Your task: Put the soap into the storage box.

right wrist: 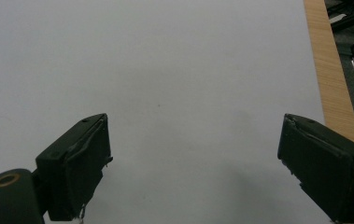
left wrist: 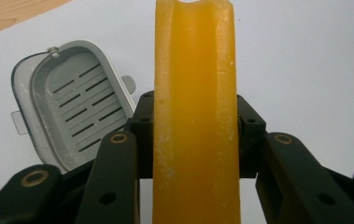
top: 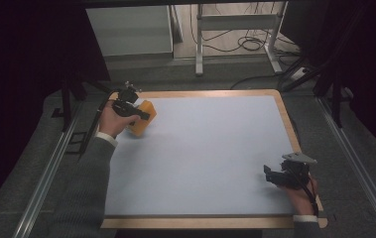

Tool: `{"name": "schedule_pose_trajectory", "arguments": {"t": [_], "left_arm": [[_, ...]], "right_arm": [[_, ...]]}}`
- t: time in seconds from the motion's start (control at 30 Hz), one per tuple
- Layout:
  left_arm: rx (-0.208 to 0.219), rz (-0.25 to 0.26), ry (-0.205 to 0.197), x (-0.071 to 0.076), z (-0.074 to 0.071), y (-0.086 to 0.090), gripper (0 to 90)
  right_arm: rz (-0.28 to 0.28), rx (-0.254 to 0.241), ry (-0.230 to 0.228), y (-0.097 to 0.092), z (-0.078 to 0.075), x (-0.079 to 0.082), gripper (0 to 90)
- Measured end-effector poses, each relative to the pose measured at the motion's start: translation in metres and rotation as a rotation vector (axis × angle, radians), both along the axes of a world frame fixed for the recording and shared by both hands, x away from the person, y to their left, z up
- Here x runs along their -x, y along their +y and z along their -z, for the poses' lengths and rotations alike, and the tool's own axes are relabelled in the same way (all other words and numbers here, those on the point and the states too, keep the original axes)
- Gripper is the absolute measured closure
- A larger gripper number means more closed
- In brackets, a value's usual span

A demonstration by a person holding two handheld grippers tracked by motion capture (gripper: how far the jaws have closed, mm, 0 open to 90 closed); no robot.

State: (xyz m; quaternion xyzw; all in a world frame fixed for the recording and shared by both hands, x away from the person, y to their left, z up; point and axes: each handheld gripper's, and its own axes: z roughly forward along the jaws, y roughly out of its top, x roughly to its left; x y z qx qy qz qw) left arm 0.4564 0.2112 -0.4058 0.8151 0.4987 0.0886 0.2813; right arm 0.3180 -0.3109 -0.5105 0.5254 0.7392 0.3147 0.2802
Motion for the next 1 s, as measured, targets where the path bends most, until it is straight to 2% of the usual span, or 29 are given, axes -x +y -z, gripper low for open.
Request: {"name": "schedule_pose_trajectory", "arguments": {"t": [0.57,1.0], "left_arm": [[0.008,-0.062,0.012,-0.016,0.0,0.012,61.0],[0.013,-0.124,0.034,-0.031,0.009,0.023,61.0]], "right_arm": [[0.003,0.0,0.002,0.0,0.0,0.0,9.6],[0.006,0.001,0.004,-0.001,0.002,-0.001,9.6]]}}
